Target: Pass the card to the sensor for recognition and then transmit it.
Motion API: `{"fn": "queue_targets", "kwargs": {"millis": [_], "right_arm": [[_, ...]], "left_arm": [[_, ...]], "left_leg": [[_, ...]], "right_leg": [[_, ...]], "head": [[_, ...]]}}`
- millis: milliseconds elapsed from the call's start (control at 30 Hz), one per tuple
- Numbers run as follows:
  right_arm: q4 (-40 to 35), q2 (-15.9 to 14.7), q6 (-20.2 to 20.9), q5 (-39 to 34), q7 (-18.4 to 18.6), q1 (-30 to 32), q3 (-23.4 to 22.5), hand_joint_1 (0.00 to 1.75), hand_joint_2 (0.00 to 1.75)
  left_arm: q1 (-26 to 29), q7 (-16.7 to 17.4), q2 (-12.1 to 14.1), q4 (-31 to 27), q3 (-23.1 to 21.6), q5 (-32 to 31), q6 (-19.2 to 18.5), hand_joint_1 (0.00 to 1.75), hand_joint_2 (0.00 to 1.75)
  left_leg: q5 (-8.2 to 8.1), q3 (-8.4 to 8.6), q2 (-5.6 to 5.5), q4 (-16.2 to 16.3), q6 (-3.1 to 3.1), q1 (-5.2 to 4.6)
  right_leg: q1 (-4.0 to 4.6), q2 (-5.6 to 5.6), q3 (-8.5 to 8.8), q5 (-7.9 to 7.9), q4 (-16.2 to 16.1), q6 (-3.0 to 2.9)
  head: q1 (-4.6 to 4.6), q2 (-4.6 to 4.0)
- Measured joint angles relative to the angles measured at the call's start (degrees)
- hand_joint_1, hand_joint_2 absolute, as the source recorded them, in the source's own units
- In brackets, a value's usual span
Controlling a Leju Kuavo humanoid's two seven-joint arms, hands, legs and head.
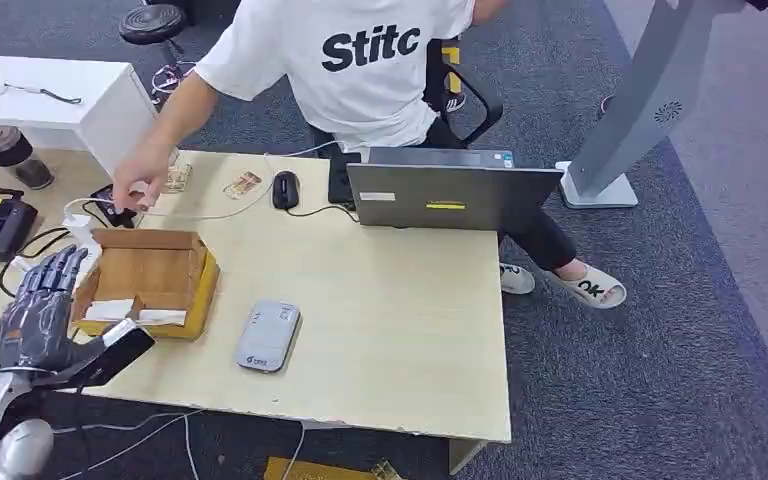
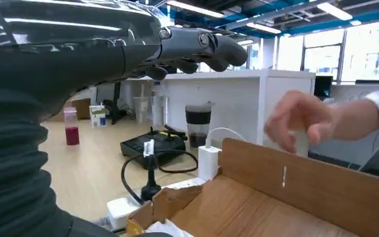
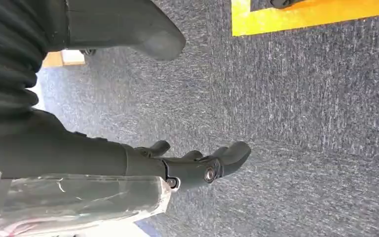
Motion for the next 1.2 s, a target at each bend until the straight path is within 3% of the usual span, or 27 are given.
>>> {"fn": "queue_targets", "kwargs": {"millis": [267, 800, 1200], "right_arm": [[0.00, 0.00, 0.42, 0.04, 0.79, 0.02, 0.00, 0.00, 1.75], [0.00, 0.00, 0.35, 0.07, 0.52, 0.08, 0.00, 0.00, 1.75], [0.00, 0.00, 0.28, 0.94, 0.33, 0.06, 0.00, 0.00, 1.75]], "left_arm": [[-9.31, 4.11, 2.25, 6.76, -7.47, -1.64, -8.33, 0.00, 1.75], [-11.74, 4.88, 3.30, 9.62, -11.66, 0.02, -8.86, 0.00, 1.75], [-13.43, 6.71, 4.90, 9.73, -13.08, -2.63, -6.28, 0.00, 1.75]], "left_leg": [[0.00, -0.02, 0.04, 0.01, 0.03, -0.01], [-0.02, -0.03, 0.08, 0.02, 0.05, -0.03], [-0.02, -0.04, 0.07, 0.02, 0.05, -0.04]], "right_leg": [[0.00, 0.07, -0.01, 0.05, 0.00, 0.00], [-0.01, 0.09, -0.05, 0.05, -0.02, 0.01], [-0.01, 0.09, -0.05, 0.05, -0.02, 0.01]], "head": [[0.00, 0.00], [-0.02, 0.00], [0.00, 0.00]]}}
